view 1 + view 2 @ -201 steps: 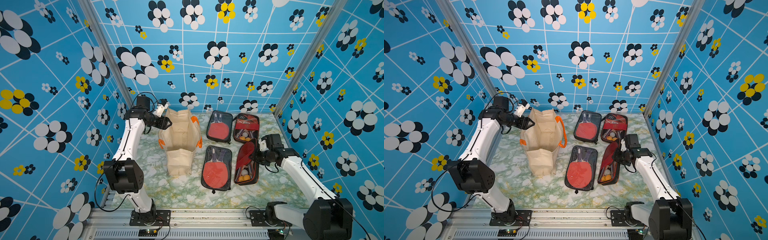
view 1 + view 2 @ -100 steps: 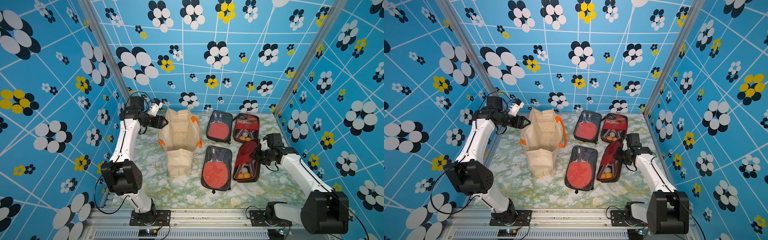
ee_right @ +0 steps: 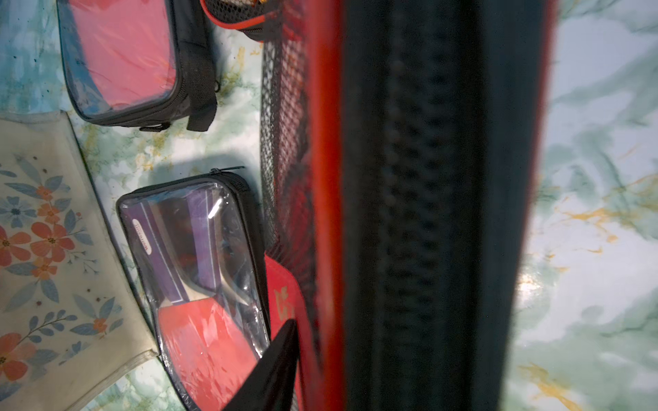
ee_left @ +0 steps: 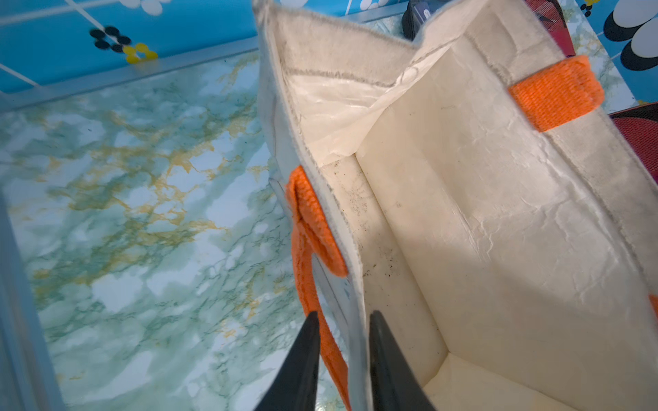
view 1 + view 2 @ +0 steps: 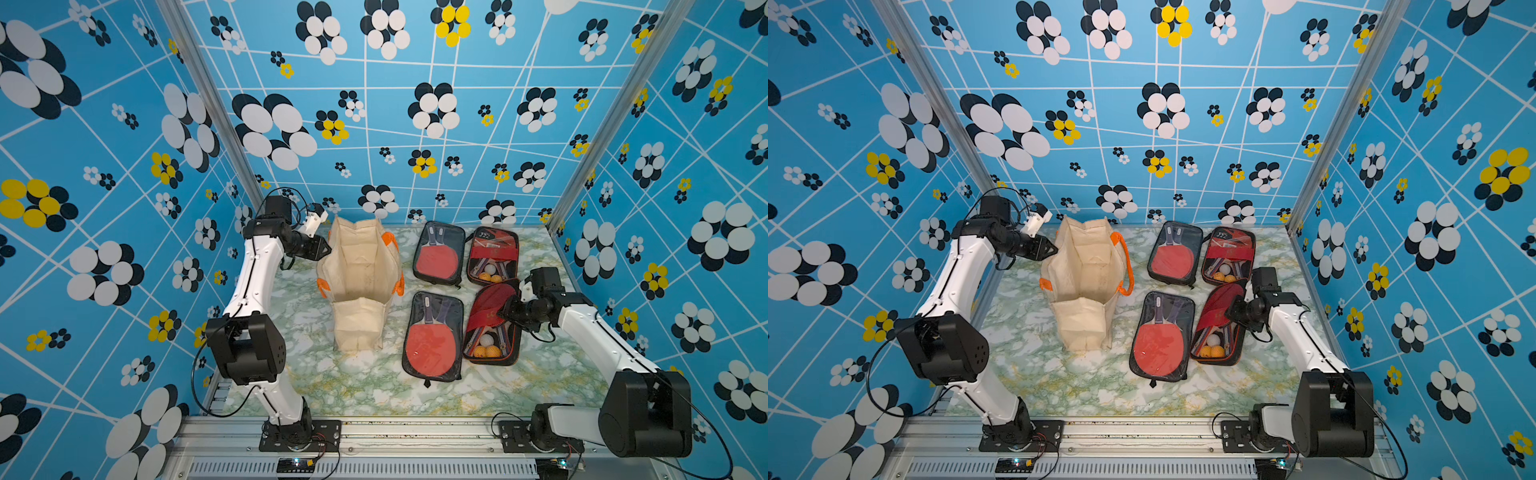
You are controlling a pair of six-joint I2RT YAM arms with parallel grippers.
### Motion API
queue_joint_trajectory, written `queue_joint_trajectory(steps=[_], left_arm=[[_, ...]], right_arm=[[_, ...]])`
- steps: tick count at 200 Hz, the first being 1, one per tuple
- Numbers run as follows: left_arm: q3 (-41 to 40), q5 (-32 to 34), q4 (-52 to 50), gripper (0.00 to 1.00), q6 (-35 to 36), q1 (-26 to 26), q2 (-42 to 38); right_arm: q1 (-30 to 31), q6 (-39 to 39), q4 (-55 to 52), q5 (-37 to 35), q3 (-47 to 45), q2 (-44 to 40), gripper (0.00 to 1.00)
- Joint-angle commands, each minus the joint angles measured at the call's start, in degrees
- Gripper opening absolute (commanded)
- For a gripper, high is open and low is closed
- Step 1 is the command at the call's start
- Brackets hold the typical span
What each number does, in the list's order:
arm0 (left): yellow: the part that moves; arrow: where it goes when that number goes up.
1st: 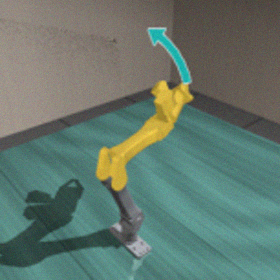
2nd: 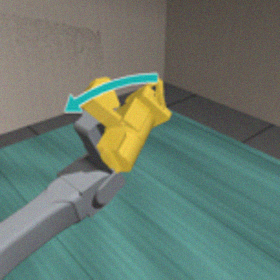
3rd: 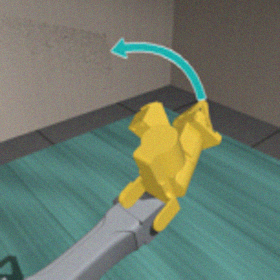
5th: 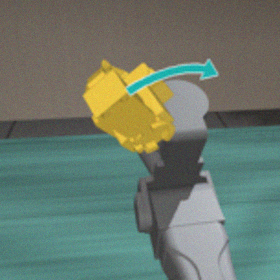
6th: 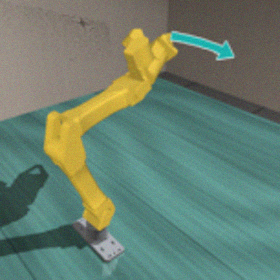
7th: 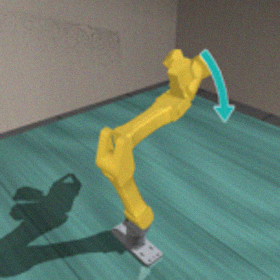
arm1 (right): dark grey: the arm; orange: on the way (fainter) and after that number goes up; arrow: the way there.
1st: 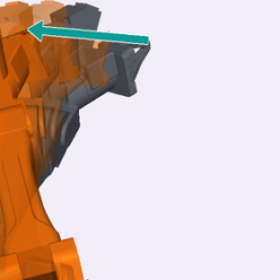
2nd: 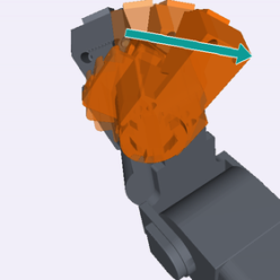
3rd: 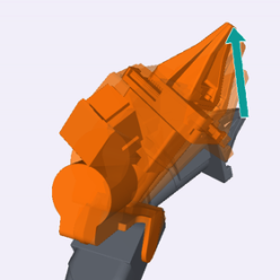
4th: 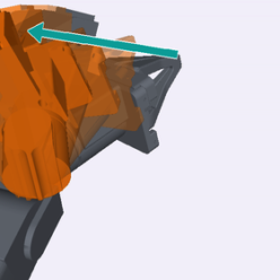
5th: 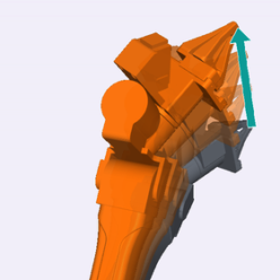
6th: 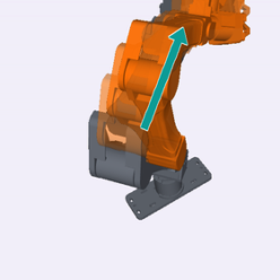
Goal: Remove the ping pong set from the canvas bag
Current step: Move the canvas bag to the center of the board.
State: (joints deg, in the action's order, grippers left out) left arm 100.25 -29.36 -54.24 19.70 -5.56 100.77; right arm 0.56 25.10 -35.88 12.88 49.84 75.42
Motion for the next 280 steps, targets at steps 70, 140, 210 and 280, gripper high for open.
queue_joint_trajectory(steps=[70, 140, 210, 280], left_arm=[[13.78, -9.00, -3.27, 0.05, -0.52, 1.68, 12.01], [35.58, -14.09, -7.95, 0.00, -4.05, 6.47, 26.95], [55.73, -18.12, -7.56, 0.00, -12.50, 9.74, 39.93], [55.53, -17.43, -8.75, 0.31, -13.57, 8.86, 38.35]], right_arm=[[-0.91, 0.92, -0.71, -1.29, -1.53, 3.23, 0.60], [-1.25, 0.97, 0.06, -1.68, -1.70, 4.09, 0.61], [-1.37, 0.92, 0.63, -1.33, -1.70, 5.04, 0.62], [-1.35, 0.41, 0.27, -2.05, -0.62, 5.44, 0.73]])
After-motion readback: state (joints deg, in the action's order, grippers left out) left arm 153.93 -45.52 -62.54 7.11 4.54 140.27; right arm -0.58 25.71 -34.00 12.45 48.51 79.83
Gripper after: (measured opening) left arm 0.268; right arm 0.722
